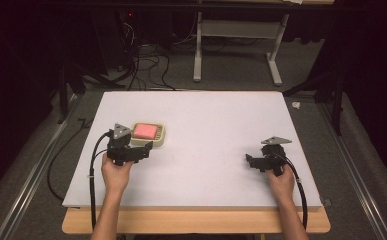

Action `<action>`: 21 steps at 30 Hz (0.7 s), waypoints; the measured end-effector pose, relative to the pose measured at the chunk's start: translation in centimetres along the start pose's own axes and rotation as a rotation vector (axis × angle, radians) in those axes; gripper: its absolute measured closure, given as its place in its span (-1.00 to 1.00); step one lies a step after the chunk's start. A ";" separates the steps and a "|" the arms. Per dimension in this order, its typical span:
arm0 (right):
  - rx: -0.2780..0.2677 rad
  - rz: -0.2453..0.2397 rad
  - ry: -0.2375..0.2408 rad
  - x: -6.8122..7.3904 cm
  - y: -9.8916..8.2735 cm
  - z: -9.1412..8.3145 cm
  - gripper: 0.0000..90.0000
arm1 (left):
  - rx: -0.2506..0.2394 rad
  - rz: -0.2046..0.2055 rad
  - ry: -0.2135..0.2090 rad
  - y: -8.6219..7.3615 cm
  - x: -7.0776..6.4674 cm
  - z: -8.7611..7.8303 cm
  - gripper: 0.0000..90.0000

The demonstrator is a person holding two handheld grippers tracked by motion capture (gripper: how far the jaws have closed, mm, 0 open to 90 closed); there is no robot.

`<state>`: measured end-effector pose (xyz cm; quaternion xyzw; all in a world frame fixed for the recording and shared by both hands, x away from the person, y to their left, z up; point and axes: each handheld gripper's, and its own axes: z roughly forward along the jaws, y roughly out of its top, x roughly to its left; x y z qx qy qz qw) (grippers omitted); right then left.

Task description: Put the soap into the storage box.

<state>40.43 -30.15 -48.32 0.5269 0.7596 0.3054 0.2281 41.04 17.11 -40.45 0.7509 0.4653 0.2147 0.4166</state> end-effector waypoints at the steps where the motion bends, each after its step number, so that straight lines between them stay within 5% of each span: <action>1: 0.000 0.001 0.000 0.0 0.0 0.0 -0.67 | -0.005 -0.002 -0.001 0.0 0.0 -0.1 -0.68; 21: 0.000 0.002 -0.001 0.0 0.0 0.0 -0.67 | -0.013 -0.003 -0.055 -1.0 -1.1 -0.6 -0.68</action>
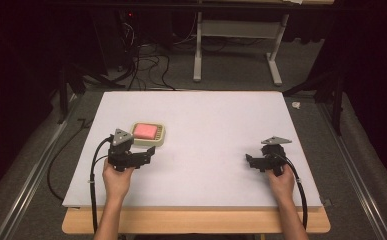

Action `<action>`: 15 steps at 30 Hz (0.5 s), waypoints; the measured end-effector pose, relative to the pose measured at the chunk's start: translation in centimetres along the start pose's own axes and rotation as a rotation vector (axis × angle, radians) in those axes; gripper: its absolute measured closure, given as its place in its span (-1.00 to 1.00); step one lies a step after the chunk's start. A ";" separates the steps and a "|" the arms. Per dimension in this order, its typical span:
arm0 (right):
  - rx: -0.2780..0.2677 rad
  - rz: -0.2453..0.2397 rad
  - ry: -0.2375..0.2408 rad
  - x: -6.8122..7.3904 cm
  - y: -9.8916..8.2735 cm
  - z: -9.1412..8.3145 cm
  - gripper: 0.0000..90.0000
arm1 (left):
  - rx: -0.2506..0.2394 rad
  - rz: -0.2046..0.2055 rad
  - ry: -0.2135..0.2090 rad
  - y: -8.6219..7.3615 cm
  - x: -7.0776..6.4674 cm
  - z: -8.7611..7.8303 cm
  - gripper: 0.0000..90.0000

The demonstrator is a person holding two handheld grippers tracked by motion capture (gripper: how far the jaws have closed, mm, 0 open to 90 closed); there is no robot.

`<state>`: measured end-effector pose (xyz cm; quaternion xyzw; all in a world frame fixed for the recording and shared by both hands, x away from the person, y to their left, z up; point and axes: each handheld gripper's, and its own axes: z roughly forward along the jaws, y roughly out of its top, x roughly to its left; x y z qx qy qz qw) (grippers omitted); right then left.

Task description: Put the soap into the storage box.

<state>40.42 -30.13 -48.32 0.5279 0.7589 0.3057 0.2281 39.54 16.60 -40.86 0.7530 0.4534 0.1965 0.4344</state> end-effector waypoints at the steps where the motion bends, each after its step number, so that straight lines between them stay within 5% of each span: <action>1: 0.000 0.000 0.000 0.0 0.0 0.0 -0.67 | 0.005 0.003 -0.008 -0.1 -0.2 0.1 -0.68; 15: 0.000 0.000 0.000 0.0 0.0 0.0 -0.67 | 0.013 0.008 -0.037 -0.9 -1.1 0.2 -0.68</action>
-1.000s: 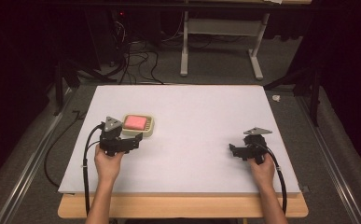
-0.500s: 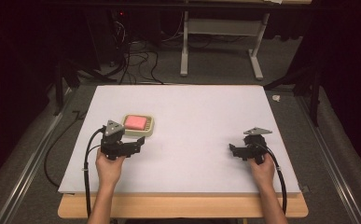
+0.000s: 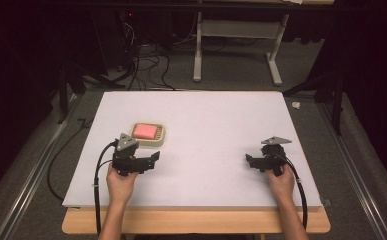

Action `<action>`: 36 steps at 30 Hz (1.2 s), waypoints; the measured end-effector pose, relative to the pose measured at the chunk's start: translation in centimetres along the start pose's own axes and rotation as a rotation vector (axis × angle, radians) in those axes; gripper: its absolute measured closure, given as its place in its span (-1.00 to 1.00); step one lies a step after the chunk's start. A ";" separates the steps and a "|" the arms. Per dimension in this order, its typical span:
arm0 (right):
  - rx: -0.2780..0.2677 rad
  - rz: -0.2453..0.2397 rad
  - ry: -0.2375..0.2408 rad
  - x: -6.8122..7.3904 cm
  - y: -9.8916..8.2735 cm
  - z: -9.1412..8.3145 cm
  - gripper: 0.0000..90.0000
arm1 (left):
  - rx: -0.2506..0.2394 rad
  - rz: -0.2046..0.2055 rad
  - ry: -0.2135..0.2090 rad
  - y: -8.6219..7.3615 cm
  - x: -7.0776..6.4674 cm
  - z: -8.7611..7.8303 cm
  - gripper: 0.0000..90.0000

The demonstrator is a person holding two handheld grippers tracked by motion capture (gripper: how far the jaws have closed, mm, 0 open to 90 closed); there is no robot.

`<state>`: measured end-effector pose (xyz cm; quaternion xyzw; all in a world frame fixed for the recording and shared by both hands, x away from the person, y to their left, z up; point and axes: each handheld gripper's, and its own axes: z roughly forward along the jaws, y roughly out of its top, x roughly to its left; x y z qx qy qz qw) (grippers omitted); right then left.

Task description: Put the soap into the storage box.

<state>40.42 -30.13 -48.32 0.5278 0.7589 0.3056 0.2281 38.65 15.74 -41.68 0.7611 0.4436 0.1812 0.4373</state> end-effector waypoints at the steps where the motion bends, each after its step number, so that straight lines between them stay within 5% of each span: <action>1: 0.000 0.000 0.000 0.0 0.0 0.0 -0.67 | 0.000 0.000 0.000 0.0 0.0 0.0 -0.68; 36: 0.000 -0.004 0.000 0.0 0.0 0.0 -0.67 | 0.055 0.015 -0.062 -1.6 -1.8 1.8 -0.67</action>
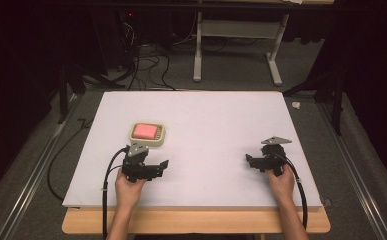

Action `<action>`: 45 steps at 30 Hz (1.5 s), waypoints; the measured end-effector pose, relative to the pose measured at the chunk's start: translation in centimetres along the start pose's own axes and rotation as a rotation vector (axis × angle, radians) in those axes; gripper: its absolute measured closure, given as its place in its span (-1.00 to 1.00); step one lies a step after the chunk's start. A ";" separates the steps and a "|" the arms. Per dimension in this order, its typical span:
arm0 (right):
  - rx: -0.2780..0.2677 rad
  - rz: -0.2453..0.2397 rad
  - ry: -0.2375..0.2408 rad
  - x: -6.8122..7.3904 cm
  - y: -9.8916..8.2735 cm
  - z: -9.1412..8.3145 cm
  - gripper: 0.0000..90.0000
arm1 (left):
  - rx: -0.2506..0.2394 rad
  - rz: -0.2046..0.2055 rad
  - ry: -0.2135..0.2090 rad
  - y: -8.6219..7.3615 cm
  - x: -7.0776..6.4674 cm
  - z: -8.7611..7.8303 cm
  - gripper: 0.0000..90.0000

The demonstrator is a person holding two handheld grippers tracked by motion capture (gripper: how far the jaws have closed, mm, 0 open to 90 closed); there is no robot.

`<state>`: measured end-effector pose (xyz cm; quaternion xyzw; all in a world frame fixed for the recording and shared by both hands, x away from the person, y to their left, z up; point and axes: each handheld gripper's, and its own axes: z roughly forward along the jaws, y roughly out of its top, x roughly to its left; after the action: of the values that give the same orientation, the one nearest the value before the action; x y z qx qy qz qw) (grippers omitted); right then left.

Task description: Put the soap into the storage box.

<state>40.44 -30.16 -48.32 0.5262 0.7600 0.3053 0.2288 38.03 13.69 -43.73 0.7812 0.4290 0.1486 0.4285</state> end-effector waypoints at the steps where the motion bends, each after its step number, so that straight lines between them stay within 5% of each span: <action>1: 0.000 0.000 0.000 0.0 0.0 0.0 -0.67 | 0.000 0.000 0.000 0.0 0.0 0.0 -0.68; 30: 0.000 0.000 0.000 0.0 0.0 0.0 -0.67 | 0.102 0.010 -0.052 -0.8 -1.1 3.7 -0.67; 45: 0.000 0.000 0.000 0.0 0.0 0.0 -0.67 | 0.127 0.041 -0.024 -1.1 -1.4 5.0 -0.67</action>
<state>40.43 -30.17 -48.32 0.5262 0.7600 0.3053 0.2288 39.63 10.16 -47.42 0.8171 0.4165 0.1204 0.3800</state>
